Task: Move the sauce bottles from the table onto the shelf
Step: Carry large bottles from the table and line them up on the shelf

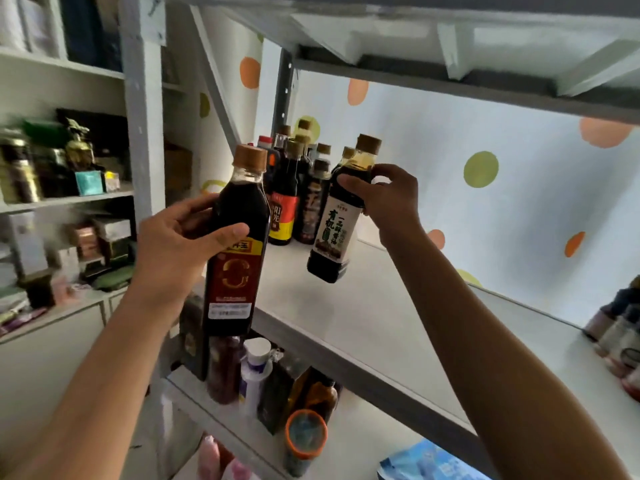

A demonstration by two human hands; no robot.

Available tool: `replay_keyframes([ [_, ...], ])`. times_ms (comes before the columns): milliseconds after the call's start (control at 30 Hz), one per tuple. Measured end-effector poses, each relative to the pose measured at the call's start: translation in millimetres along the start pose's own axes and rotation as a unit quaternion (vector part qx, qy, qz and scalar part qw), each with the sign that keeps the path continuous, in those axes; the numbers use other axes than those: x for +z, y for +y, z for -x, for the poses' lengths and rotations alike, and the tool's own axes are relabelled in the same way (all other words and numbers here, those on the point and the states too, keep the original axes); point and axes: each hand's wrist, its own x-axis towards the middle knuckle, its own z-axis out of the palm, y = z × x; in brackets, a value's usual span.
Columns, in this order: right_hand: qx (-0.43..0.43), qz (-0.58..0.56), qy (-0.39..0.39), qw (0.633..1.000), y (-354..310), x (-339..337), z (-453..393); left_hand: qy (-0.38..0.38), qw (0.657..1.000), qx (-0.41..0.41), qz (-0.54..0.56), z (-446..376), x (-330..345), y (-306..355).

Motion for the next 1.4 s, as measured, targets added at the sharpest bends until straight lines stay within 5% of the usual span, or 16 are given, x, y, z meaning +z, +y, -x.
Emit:
replay_keyframes([
  [300,0.002,0.070,-0.012,0.997,45.9,66.0,-86.5,-0.018,0.999,0.019,0.019,-68.5,25.2,-19.0],
  [733,-0.080,0.195,0.007,0.978,66.1,98.7,-92.7,-0.077,0.992,0.000,0.096,-94.3,49.9,-64.9],
  [833,-0.088,0.271,0.006,0.959,60.8,91.0,-94.8,-0.101,0.994,0.007,0.051,-92.5,55.4,-66.8],
  [1000,-0.072,0.212,-0.030,0.974,57.1,77.1,-90.4,-0.032,0.993,0.073,-0.084,-83.7,75.1,-67.2],
  [1200,-0.031,0.169,-0.023,0.985,57.4,40.5,-75.0,0.132,0.890,0.157,-0.408,-76.8,78.4,-63.3],
  [1400,0.068,0.157,-0.015,0.985,111.6,12.9,-74.1,0.069,0.899,0.172,-0.396,-76.6,93.7,-46.3],
])
